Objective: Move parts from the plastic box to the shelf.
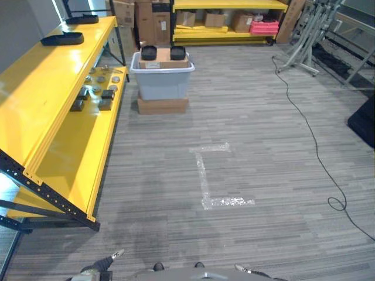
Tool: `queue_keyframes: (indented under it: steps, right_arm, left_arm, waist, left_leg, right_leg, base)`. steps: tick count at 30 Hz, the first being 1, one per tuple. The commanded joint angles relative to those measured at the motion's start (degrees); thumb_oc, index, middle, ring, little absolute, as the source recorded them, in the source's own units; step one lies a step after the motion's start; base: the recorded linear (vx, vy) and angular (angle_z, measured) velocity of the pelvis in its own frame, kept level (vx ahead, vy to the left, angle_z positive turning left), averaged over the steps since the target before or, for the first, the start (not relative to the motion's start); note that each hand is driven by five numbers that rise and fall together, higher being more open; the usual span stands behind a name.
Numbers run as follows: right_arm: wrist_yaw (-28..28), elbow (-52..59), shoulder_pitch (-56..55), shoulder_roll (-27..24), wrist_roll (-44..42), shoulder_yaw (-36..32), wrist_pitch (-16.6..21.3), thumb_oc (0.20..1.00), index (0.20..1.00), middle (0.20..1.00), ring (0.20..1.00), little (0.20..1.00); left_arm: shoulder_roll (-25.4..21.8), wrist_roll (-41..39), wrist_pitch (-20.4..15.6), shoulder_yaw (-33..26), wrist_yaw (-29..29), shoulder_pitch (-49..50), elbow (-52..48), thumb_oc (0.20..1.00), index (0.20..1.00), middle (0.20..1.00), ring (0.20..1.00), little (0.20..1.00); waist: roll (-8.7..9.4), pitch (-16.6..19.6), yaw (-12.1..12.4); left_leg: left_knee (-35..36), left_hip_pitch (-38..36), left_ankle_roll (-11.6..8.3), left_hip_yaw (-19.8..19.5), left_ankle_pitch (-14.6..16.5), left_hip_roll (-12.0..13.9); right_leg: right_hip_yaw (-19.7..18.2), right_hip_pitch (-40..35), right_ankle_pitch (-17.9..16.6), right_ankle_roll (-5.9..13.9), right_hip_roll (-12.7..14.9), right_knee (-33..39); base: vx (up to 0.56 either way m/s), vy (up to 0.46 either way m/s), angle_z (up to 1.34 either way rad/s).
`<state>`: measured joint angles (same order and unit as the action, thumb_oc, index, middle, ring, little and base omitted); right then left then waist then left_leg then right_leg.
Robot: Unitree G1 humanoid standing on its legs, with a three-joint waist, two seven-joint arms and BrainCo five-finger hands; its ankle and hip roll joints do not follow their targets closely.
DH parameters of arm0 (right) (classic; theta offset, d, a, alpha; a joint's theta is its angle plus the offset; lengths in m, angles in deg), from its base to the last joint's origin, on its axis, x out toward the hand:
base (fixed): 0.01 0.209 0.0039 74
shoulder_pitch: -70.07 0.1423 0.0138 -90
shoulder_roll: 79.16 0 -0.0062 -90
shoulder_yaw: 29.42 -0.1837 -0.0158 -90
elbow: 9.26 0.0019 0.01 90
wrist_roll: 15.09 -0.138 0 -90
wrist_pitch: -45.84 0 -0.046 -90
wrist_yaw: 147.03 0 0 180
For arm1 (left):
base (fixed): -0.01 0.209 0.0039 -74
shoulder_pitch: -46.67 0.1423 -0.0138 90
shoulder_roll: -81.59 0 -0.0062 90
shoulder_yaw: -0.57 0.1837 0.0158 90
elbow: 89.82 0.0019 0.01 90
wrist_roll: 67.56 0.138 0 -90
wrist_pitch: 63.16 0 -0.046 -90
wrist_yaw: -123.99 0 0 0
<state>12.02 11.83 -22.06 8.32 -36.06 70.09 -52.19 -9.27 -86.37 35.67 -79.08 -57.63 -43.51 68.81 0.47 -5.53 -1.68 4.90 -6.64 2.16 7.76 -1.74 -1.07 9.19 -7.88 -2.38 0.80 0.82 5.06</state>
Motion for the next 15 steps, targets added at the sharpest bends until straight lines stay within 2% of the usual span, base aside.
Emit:
queue_keyframes:
  steps: [1, 2, 5, 10, 15]
  right_arm:
    - [2.97, -4.2, 2.79, -0.44, -2.98, 0.63, -2.81, 1.0, 1.0, 1.0, 1.0, 1.0]
    - [2.9, -4.64, 2.92, -0.46, -4.54, 0.07, -6.04, 1.0, 1.0, 1.0, 1.0, 1.0]
    - [-0.4, -5.79, 3.23, -0.41, -3.17, -1.01, -9.92, 1.0, 1.0, 1.0, 1.0, 1.0]
    - [-0.65, -6.93, 3.24, -0.22, -1.66, -0.31, -10.82, 1.0, 1.0, 1.0, 1.0, 1.0]
    - [3.27, -7.07, 3.62, 0.06, -5.94, -0.77, -10.1, 1.0, 1.0, 1.0, 1.0, 1.0]
  left_arm:
    - [-0.39, 1.05, 0.47, 1.36, -0.72, -3.04, 3.56, 1.0, 1.0, 1.0, 1.0, 1.0]
    - [-0.23, 0.31, 0.74, 1.17, -0.65, -3.09, 3.77, 1.0, 1.0, 1.0, 1.0, 1.0]
    - [-0.27, -0.61, 1.17, 0.83, -1.41, -3.55, 4.04, 1.0, 1.0, 1.0, 1.0, 1.0]
    - [-0.02, -0.35, 1.34, 0.81, -2.4, -3.5, 4.11, 1.0, 1.0, 1.0, 1.0, 1.0]
    - [0.06, -1.18, 0.35, 0.92, -2.98, -3.26, 3.85, 1.0, 1.0, 1.0, 1.0, 1.0]
  waist:
    - [-0.34, -0.78, 0.53]
    - [-0.38, -0.7, 0.54]
    - [-0.47, -0.51, 0.61]
    - [-0.31, -0.34, 1.18]
    - [-0.13, -0.2, 1.42]
  left_leg:
    - [0.1, -1.3, -1.28, 2.59, 6.65, 0.81]
    - [0.1, -1.35, -1.32, 2.54, 6.65, 0.82]
    - [0.1, -1.38, -1.41, 2.55, 6.63, 0.8]
    - [0.1, -1.38, -1.49, 2.24, 6.67, 0.78]
    - [0.1, -1.5, -1.45, 2.11, 6.68, 0.78]
  right_leg:
    - [2.15, -1.24, 5.99, 3.81, 2.47, -0.74]
    - [2.18, -1.3, 6.0, 3.79, 2.46, -0.73]
    - [2.25, -1.33, 6.05, 3.8, 2.47, -0.74]
    - [2.85, -1.58, 6.12, 3.84, 2.58, -0.63]
    - [3.04, -1.72, 6.11, 3.84, 2.6, -0.73]
  base:
    - [0.03, -0.003, 0.05]
    - [0.02, 0.001, 0.03]
    - [0.0, 0.001, 0.01]
    - [0.01, -0.003, 0.02]
    - [0.01, 0.001, 0.0]
